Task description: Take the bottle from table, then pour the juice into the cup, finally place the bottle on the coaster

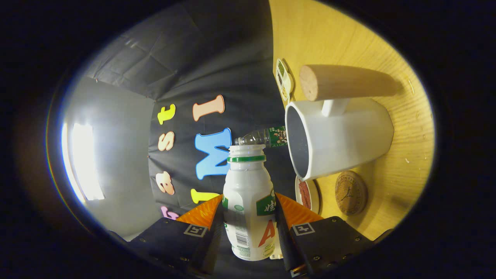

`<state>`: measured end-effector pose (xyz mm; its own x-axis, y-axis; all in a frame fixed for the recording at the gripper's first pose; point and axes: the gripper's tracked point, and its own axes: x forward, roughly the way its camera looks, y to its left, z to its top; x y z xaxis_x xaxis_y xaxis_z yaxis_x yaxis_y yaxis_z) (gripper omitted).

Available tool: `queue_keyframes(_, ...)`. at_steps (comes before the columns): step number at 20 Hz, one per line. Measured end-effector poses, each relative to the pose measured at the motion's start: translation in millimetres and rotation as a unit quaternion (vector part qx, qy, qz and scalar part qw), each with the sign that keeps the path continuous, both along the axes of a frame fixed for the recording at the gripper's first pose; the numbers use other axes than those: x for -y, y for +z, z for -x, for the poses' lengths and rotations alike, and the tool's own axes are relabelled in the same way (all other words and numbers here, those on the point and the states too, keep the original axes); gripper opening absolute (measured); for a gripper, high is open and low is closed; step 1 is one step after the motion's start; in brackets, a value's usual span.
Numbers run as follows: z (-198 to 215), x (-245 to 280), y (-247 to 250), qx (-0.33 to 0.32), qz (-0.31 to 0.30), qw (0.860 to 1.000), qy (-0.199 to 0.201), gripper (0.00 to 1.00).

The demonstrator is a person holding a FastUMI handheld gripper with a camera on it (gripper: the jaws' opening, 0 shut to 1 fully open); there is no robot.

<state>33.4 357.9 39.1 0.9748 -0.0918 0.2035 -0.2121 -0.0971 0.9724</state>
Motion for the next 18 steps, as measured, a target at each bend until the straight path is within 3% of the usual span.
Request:
queue_keyframes(3,1,1,6,0.002,0.046,0.999,-0.003,0.65)
queue_keyframes(5,-3,-4,-1,-0.024,0.118,0.993,-0.010,0.65)
queue_keyframes(8,-8,-8,-8,-0.061,0.242,0.968,-0.019,0.65)
queue_keyframes(11,-9,-17,1,-0.052,0.307,0.950,-0.020,0.65)
queue_keyframes(14,-14,-21,-10,-0.083,0.396,0.914,-0.027,0.65)
queue_keyframes(18,-19,-20,-15,-0.115,0.520,0.845,-0.045,0.65)
